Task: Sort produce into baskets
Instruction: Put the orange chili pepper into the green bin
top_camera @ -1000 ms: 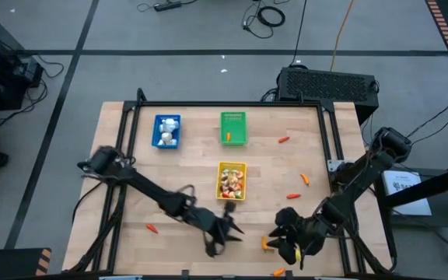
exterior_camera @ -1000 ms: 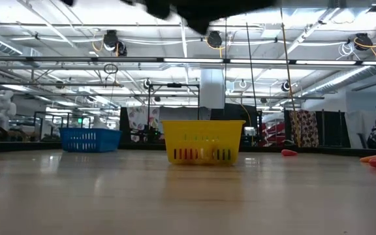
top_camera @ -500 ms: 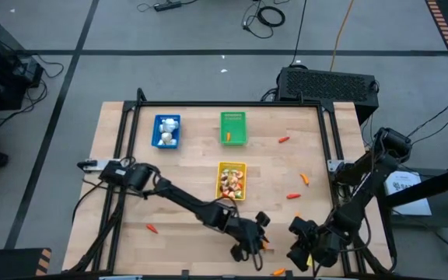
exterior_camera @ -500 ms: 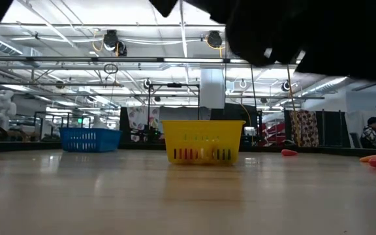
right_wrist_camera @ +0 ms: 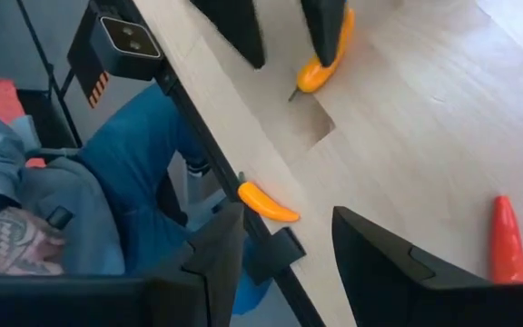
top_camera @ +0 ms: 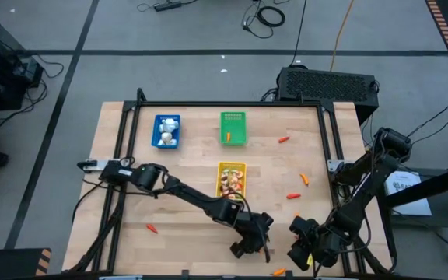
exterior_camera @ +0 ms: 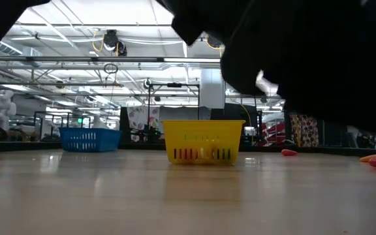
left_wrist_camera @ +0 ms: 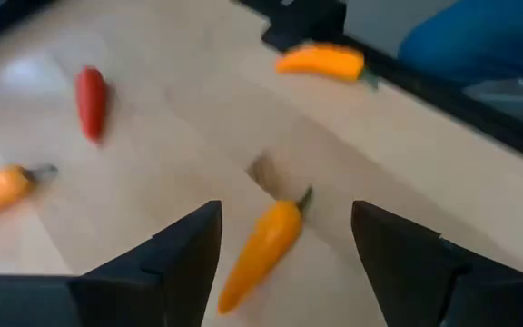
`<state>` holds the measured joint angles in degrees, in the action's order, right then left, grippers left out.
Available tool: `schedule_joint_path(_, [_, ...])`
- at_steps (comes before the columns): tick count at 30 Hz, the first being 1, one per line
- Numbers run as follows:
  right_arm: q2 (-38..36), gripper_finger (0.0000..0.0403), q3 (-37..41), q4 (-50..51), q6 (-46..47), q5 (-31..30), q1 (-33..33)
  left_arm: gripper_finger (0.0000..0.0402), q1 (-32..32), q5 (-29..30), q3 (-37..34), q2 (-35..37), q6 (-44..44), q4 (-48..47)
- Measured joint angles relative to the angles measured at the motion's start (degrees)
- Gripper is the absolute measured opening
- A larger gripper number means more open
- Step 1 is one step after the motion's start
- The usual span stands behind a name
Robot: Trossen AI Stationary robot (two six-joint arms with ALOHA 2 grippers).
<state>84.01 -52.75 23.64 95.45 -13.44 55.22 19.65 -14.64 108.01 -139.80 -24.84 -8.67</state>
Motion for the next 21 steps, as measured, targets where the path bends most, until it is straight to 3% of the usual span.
schedule_joint_path(6, [0.0,0.016,0.0,0.8,-0.1,0.1,-0.4,0.0253,0.0,2.6,1.2,-2.5,-2.0,1.6])
schedule_joint_path(15, [0.0,0.016,0.0,1.2,-0.7,-0.1,-0.9,0.0253,0.0,1.3,5.3,-5.5,-3.0,-3.3])
schedule_joint_path(21, [0.0,0.016,0.0,1.4,-1.7,-0.1,-0.9,0.0218,0.0,1.1,5.4,-5.5,-3.0,-5.1])
